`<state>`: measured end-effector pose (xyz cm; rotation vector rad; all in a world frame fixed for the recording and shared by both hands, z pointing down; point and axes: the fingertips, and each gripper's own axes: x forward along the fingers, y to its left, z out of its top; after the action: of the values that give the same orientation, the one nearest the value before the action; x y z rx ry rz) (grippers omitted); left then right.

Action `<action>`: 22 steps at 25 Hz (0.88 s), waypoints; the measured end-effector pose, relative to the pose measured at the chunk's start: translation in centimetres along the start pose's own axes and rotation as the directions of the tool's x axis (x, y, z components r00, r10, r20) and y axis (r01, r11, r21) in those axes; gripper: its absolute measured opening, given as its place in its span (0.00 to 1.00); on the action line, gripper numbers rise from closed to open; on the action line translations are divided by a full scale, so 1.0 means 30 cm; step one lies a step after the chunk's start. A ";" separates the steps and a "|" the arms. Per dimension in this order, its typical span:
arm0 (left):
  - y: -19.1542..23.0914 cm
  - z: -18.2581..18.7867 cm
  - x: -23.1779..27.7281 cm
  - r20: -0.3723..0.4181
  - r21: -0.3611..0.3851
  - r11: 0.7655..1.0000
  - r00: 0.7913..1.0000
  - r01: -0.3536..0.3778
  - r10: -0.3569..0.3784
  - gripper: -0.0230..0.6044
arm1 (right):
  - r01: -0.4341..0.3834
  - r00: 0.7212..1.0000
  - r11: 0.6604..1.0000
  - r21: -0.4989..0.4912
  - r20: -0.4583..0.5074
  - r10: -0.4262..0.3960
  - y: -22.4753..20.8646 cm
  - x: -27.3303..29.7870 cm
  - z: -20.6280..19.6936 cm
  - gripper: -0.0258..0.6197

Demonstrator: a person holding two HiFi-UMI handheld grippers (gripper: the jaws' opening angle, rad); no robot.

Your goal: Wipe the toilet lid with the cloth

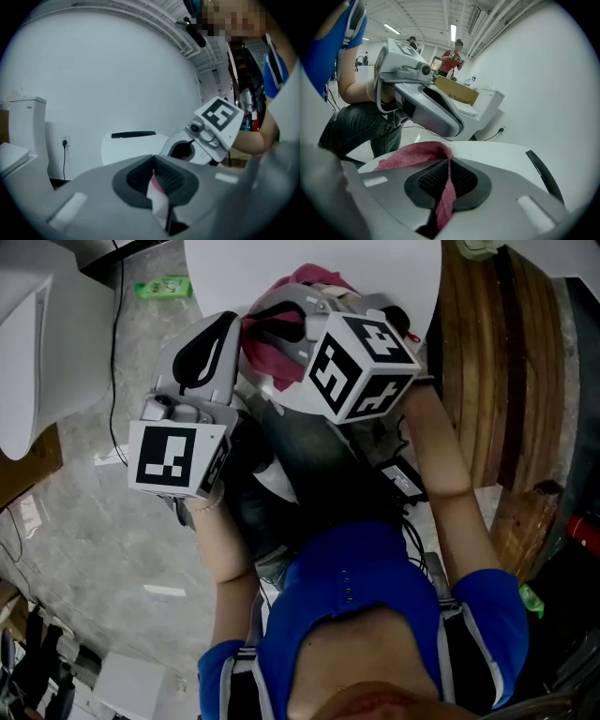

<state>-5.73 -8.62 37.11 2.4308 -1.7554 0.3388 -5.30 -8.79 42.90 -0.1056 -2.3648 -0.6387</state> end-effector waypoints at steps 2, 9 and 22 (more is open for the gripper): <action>-0.003 0.003 0.007 0.008 0.002 1.000 1.000 0.007 -0.007 0.04 | 0.014 1.000 1.000 0.020 0.002 -0.014 -0.031 -0.003 -0.018 0.06; 0.013 -0.009 0.051 0.008 0.012 0.999 0.999 0.047 -0.047 0.04 | 0.064 0.998 0.998 0.011 0.012 -0.064 -0.055 -0.003 -0.032 0.06; 0.190 0.202 -0.010 0.074 -0.175 0.982 0.993 -0.074 0.088 0.04 | 0.154 0.970 0.911 0.383 0.115 -0.212 -0.179 -0.111 0.108 0.05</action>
<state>-10.56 -11.55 31.01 2.2881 -1.8363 0.0917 -5.95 -11.67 36.44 0.2478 -2.6244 -0.2620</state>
